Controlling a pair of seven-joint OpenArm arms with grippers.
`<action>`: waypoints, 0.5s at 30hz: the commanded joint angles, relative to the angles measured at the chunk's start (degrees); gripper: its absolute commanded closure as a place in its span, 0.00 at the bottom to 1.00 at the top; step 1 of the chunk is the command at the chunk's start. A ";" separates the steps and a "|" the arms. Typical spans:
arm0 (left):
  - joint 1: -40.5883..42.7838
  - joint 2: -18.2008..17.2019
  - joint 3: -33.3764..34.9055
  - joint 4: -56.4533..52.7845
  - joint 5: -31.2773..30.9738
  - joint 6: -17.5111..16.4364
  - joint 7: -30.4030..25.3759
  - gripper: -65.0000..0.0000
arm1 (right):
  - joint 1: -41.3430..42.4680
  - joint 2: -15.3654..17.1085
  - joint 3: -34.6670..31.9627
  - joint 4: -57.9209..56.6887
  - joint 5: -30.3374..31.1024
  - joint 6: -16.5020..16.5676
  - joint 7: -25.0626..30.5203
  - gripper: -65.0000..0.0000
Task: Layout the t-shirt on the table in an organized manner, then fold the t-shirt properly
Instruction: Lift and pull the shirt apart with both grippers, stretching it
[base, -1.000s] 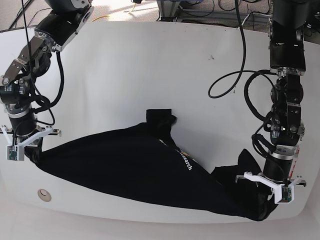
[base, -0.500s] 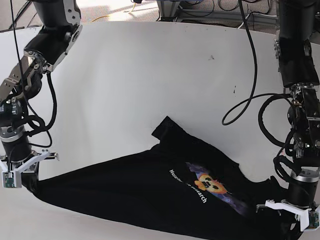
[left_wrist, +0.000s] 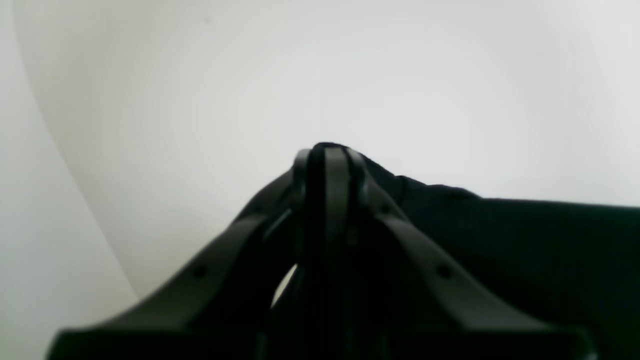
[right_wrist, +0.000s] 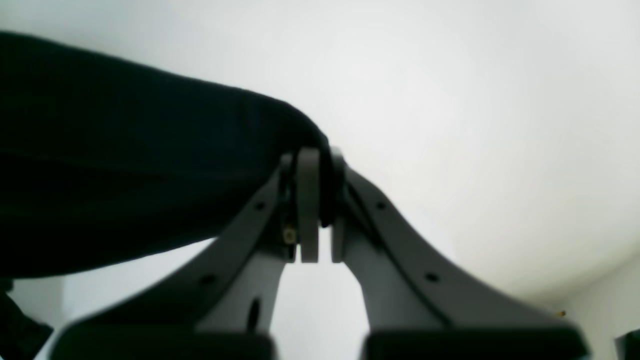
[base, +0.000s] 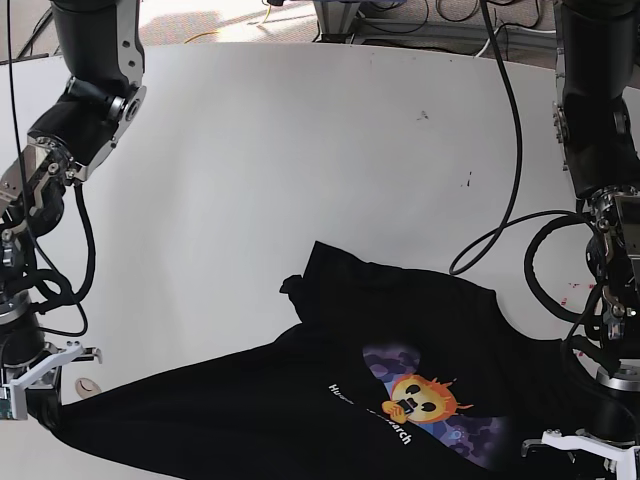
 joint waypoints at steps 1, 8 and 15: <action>-3.31 -0.51 -0.49 0.88 0.23 0.24 -1.04 1.00 | 3.22 1.43 -0.23 -1.00 0.26 -0.44 1.65 0.99; -6.38 -0.51 -0.49 0.79 0.32 0.24 -0.60 1.00 | 7.97 2.84 -1.82 -5.22 0.26 -0.44 1.65 0.99; -9.20 -0.51 -0.49 0.70 0.32 0.24 1.60 0.98 | 11.92 3.54 -3.93 -8.30 0.26 -0.44 1.65 0.99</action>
